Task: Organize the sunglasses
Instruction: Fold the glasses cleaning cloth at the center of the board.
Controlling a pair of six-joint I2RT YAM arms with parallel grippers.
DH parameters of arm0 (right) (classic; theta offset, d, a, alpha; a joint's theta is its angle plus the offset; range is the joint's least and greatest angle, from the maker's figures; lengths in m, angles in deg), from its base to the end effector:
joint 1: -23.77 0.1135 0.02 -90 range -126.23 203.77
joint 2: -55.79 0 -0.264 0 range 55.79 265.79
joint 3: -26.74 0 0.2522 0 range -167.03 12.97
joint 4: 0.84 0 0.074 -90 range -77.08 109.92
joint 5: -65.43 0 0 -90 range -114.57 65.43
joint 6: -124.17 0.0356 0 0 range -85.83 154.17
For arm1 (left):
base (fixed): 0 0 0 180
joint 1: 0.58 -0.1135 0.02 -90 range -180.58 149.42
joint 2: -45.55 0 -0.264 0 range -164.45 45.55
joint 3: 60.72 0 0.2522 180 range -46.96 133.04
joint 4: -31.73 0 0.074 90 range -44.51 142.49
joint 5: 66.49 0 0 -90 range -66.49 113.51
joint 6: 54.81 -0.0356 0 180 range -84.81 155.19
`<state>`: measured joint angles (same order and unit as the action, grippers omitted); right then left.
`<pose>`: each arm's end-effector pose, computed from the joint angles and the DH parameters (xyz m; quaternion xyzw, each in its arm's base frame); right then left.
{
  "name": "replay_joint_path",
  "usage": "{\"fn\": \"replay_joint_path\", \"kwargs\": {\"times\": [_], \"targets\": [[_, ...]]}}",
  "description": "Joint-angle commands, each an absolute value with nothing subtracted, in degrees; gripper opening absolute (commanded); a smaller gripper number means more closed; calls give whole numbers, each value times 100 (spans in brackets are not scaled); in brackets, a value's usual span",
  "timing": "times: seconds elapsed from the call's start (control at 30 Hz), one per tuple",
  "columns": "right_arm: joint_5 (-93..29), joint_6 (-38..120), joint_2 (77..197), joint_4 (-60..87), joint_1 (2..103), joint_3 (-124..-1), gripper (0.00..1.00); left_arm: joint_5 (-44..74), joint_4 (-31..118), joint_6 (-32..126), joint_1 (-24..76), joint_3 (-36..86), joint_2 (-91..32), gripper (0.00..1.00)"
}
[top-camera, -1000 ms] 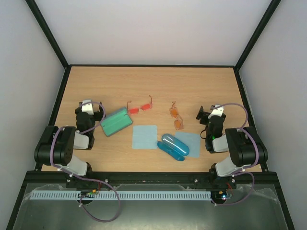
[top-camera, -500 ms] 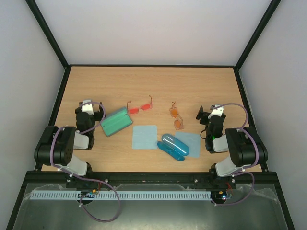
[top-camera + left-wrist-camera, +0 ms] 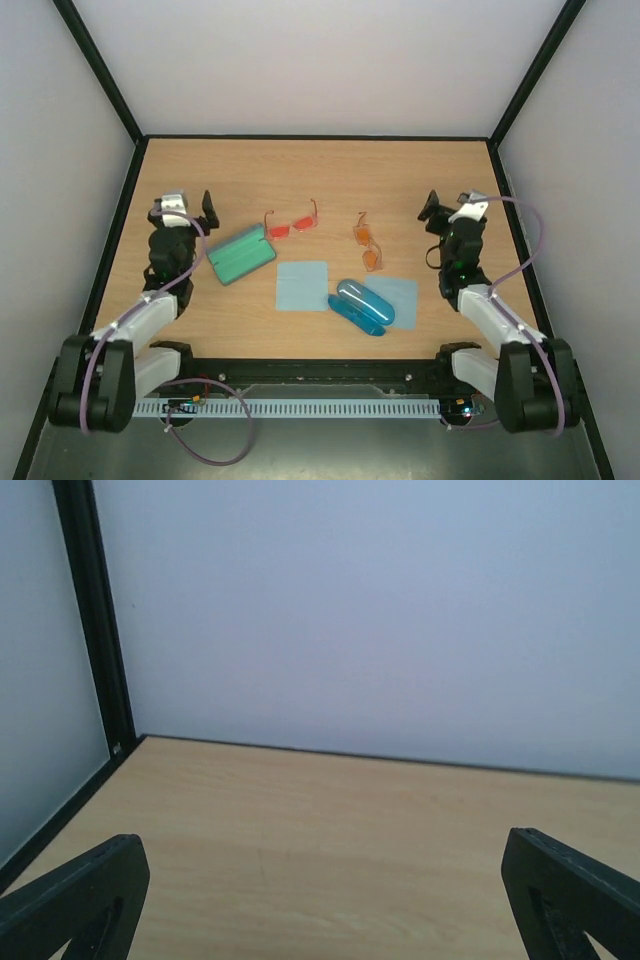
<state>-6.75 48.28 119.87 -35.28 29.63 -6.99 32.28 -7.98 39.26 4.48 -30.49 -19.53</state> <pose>0.2298 0.0126 0.2312 0.1615 0.6633 0.0214 0.7304 0.2241 -0.0144 0.2181 -0.0505 0.6750 -0.0069 0.7361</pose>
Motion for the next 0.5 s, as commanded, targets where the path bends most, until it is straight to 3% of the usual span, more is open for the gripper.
{"fn": "replay_joint_path", "kwargs": {"times": [0.0,0.23,0.47], "targets": [[-992,5759,11384,-821,3001,-1819,98,3463,1002,4574,457,-2403,-1060,99],[-2783,6686,11038,766,2987,-2798,99,3464,3379,6401,411,-982,-490,100],[-4229,6631,11241,2077,2948,-3841,99,1640,5467,6193,325,1501,-1139,100]]}}
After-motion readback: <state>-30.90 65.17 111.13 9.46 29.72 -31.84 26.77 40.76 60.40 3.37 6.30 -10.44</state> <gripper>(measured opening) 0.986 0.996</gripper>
